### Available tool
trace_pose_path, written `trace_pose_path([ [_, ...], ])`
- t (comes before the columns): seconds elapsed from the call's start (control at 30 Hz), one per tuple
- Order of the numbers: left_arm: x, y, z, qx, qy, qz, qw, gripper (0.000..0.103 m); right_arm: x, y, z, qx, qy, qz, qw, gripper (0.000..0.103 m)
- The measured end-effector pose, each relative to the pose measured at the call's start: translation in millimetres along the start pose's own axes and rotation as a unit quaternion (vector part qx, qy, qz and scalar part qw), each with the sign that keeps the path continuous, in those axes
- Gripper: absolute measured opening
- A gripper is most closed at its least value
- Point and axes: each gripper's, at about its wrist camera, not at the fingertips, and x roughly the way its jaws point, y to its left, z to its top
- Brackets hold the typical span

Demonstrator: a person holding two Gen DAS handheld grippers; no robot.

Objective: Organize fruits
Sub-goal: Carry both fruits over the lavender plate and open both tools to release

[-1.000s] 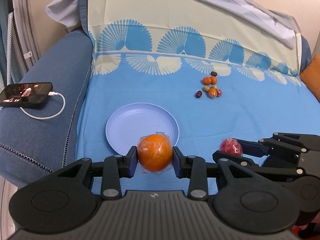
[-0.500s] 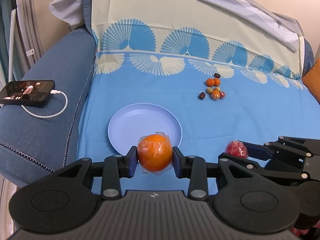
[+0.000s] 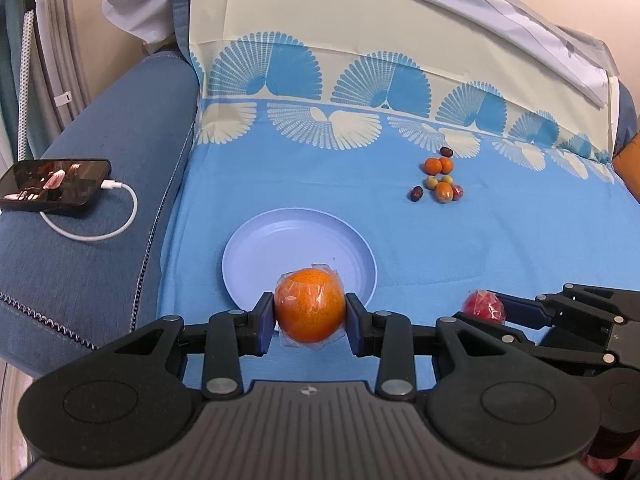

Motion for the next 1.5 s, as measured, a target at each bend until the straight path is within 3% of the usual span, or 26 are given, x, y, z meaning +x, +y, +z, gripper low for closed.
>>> trace_pose_path([
  [0.33, 26, 8, 19, -0.005, 0.007, 0.004, 1.0, 0.04, 26, -1, 23, -0.008, -0.01, -0.003, 1.0, 0.031],
  [0.77, 91, 28, 37, -0.023, 0.048, 0.008, 0.9985, 0.04, 93, -4, 27, -0.017, 0.041, -0.008, 0.999, 0.031],
  [1.27, 183, 43, 40, 0.005, 0.098, 0.033, 0.9946, 0.04, 183, -14, 24, -0.051, 0.102, -0.021, 0.993, 0.032],
  [1.37, 195, 45, 40, 0.014, 0.106, 0.043, 0.9934, 0.042, 197, -17, 25, -0.053, 0.109, -0.015, 0.993, 0.038],
  [1.4, 195, 45, 42, 0.022, 0.104, 0.042, 0.9934, 0.055, 199, -18, 28, -0.05, 0.108, -0.013, 0.993, 0.059],
  [1.43, 190, 44, 46, 0.03, 0.096, 0.035, 0.9943, 0.083, 196, -20, 30, -0.046, 0.102, -0.018, 0.994, 0.081],
  [1.47, 181, 44, 50, 0.033, 0.077, 0.032, 0.9959, 0.097, 191, -21, 34, -0.04, 0.089, -0.029, 0.995, 0.088],
  [1.5, 170, 44, 53, 0.031, 0.054, 0.036, 0.9974, 0.103, 181, -23, 37, -0.037, 0.071, -0.039, 0.996, 0.094],
])
